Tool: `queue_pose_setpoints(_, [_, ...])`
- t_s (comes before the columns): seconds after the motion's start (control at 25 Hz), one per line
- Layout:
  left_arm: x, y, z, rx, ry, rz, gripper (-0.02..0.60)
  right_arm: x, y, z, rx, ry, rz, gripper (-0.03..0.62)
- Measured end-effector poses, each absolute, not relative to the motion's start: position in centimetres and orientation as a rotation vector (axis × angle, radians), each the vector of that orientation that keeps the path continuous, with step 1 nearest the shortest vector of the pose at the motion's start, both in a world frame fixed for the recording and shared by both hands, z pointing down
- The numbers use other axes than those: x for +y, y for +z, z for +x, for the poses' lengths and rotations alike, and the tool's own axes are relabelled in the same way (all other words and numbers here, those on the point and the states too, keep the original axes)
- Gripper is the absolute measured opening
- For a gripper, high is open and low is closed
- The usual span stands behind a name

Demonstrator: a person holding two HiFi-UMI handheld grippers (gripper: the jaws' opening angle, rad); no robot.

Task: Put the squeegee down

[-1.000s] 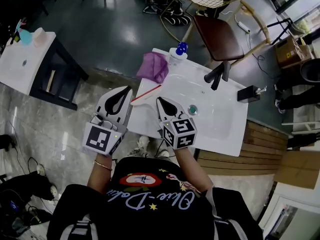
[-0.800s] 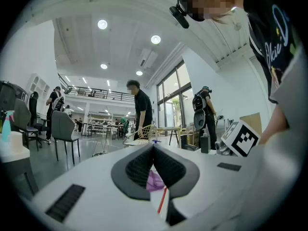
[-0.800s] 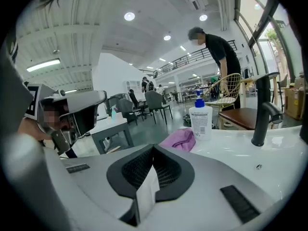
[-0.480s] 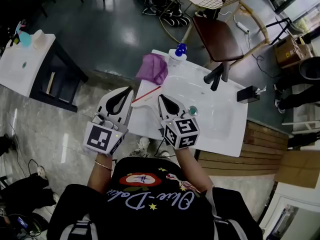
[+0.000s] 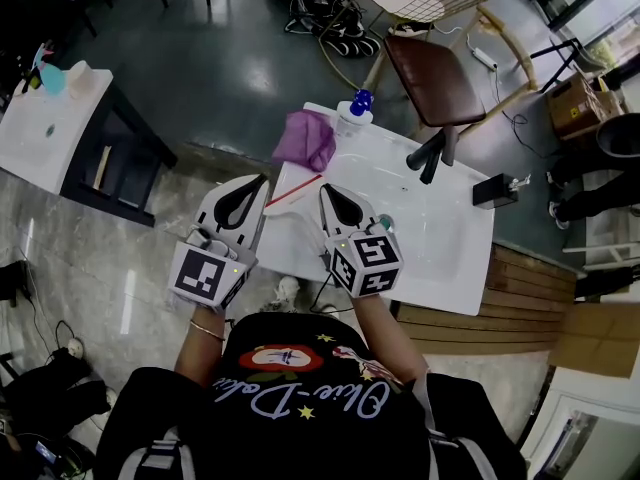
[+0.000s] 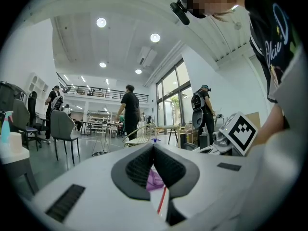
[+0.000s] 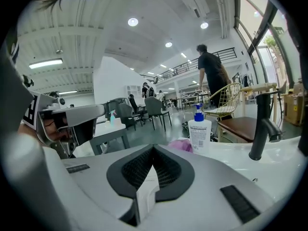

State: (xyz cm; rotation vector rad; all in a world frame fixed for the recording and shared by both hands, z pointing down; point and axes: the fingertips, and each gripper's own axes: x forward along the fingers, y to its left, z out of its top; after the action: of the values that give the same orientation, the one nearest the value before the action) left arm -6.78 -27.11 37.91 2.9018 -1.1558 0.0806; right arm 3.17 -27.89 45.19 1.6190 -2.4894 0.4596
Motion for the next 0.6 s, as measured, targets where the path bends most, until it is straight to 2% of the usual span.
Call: queue_pose_setpoints(0.6, [-26.7, 38.0, -4.9, -1.094, 0.079, 2.924, -0.005, -27.7, 41.7, 4.7, -2.542, 0.367, 1.678, 0.020])
